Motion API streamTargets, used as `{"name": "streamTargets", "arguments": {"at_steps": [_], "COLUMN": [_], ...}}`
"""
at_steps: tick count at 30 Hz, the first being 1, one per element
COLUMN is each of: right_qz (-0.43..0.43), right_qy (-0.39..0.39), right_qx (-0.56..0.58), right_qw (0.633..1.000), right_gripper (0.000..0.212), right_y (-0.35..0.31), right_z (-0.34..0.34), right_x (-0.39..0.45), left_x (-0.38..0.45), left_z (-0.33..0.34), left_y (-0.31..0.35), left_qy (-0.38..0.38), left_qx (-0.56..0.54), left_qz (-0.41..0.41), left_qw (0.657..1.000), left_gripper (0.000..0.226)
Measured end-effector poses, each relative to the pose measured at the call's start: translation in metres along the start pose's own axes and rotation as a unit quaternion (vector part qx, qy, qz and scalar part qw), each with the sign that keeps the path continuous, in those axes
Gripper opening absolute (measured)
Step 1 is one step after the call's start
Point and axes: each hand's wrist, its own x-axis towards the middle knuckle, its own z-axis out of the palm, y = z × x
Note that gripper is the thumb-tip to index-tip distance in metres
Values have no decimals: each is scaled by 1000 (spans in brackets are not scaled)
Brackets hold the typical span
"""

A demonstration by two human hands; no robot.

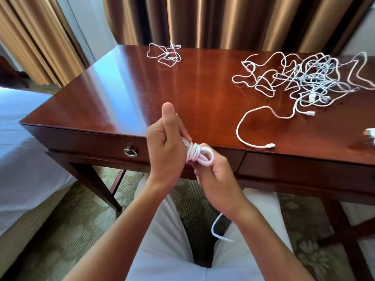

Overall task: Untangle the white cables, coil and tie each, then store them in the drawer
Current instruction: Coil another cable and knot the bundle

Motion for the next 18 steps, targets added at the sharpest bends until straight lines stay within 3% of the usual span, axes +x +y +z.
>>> {"name": "streamTargets", "arguments": {"at_steps": [3, 6, 8, 13, 18], "right_qz": [31, 20, -2, -26, -7], "right_qy": [-67, -83, -64, -63, -40], "right_qx": [-131, -222, -221, -144, 59], "right_qw": [989, 971, 973, 987, 997], "right_gripper": [20, 25, 23, 13, 15], "right_y": [0, -12, -25, -46, -27], "right_z": [8, -1, -16, -51, -47], "right_x": [-11, -11, -6, 16, 26], "left_x": [6, 9, 6, 3, 2], "left_z": [-4, -14, -19, -18, -11], "left_y": [-8, -19, -23, -19, -5], "left_qy": [54, 11, -29, -98, -154], "left_qx": [74, 189, 212, 44, -88], "left_qz": [43, 136, 169, 27, -124], "left_qw": [995, 972, 962, 994, 976], "left_gripper": [65, 71, 73, 59, 64]}}
